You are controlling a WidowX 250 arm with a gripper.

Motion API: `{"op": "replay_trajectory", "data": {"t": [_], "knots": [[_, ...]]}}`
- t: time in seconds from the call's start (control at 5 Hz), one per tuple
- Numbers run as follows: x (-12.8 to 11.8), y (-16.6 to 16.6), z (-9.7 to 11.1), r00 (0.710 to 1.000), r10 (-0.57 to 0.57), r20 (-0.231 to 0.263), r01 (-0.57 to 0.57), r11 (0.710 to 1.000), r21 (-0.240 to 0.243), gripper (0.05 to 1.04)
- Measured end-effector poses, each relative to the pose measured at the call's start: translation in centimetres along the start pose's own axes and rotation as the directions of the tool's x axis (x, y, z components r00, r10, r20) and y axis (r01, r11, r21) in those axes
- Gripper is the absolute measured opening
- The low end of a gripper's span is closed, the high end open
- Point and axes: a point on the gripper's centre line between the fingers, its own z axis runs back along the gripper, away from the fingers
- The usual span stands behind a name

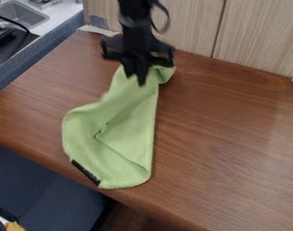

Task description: Fold the cloth from the top left to the bottom right

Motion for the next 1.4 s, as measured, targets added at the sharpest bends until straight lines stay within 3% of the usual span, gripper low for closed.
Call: {"op": "replay_trajectory", "data": {"t": [0.4,0.6,0.8,1.0,1.2,1.4], "knots": [[-0.9,-0.7,-6.0,0.998,-0.044,-0.052,0.045,0.999,0.027,0.079],[-0.4,-0.8,-6.4,0.997,-0.06,-0.04,0.061,0.998,0.022,0.108],[0.1,-0.6,-6.6,0.996,-0.062,-0.064,0.062,0.998,0.012,0.29],[0.0,-0.2,-6.4,0.996,-0.046,-0.078,0.046,0.999,0.004,0.551],[0.2,0.6,-5.9,0.996,-0.031,-0.078,0.032,0.999,0.007,0.844],[1.0,0.7,-4.5,0.998,-0.02,-0.058,0.019,1.0,-0.013,1.017]]}}
